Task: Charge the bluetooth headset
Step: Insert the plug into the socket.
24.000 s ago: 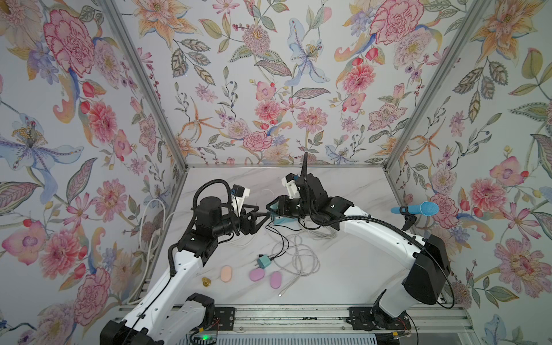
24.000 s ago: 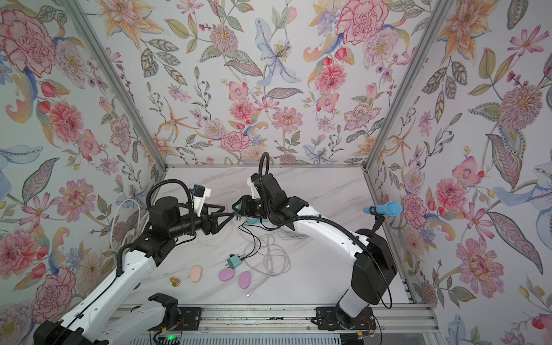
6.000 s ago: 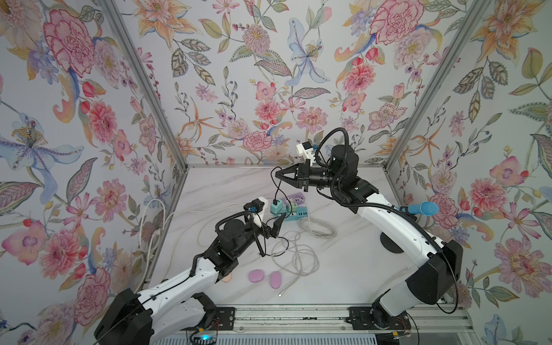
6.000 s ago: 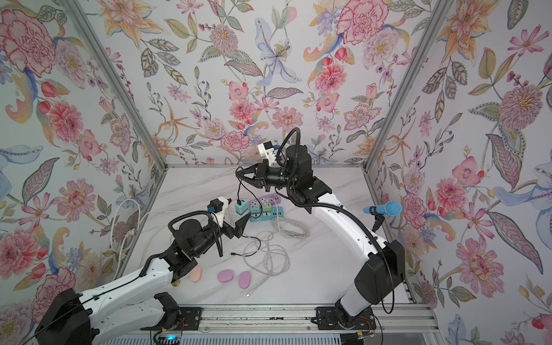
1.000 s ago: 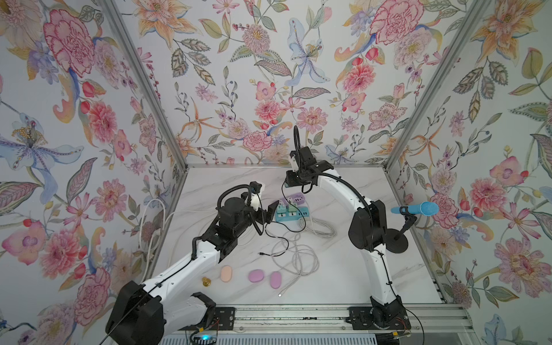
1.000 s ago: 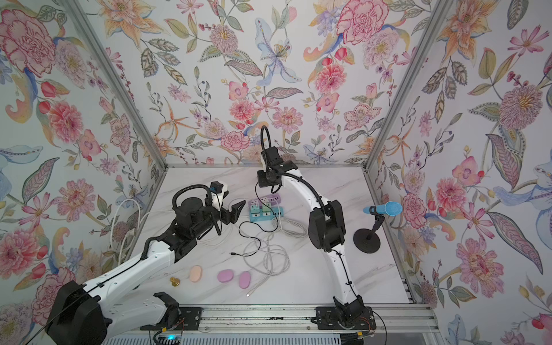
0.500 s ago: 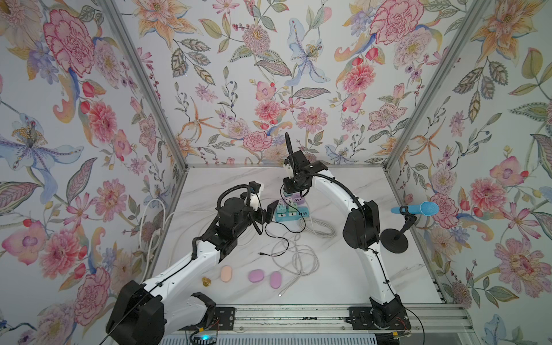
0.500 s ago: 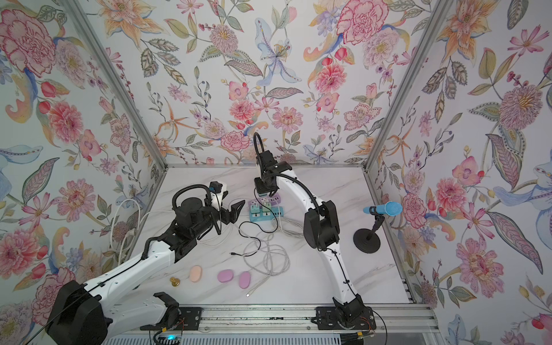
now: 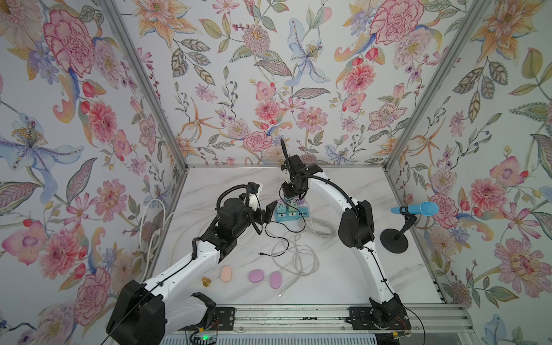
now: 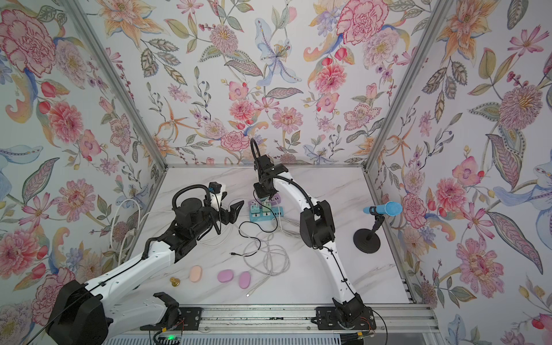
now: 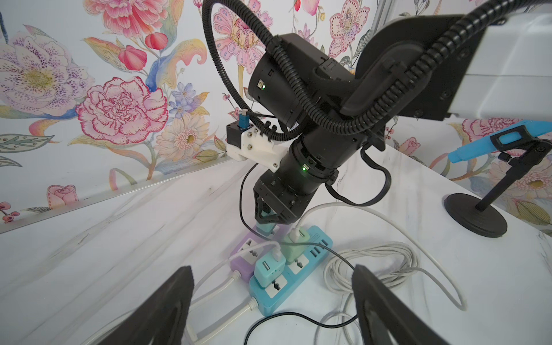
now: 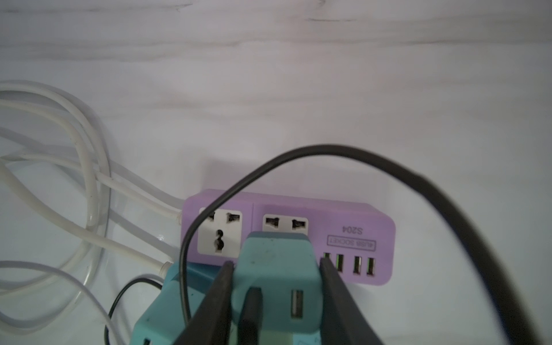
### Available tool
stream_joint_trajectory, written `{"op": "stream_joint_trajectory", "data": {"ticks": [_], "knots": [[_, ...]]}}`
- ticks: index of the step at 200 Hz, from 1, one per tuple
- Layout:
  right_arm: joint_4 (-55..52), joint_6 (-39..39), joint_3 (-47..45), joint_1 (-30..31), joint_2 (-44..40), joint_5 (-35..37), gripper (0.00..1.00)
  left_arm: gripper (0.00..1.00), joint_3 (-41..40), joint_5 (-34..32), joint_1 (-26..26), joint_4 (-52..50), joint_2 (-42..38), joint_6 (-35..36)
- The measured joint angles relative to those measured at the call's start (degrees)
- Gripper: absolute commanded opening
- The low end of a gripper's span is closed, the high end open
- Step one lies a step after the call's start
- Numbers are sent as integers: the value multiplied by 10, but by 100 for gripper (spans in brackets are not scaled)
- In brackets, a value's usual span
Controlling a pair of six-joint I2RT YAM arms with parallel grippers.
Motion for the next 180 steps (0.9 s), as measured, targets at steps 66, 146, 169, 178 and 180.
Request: {"op": "stream_joint_trajectory", "data": {"ticks": [66, 146, 169, 178, 180], "knots": [[2, 0, 49, -1, 31, 3, 0, 85, 0, 4, 5, -6, 12, -2], [14, -4, 42, -4, 31, 0, 0, 85, 0, 12, 8, -6, 23, -2], [24, -4, 25, -7, 22, -2, 0, 85, 0, 12, 9, -6, 26, -2], [24, -4, 20, -9, 18, -3, 0, 84, 0, 13, 9, -6, 26, -2], [24, -4, 19, -10, 18, -3, 0, 85, 0, 13, 10, -6, 26, -2]]}}
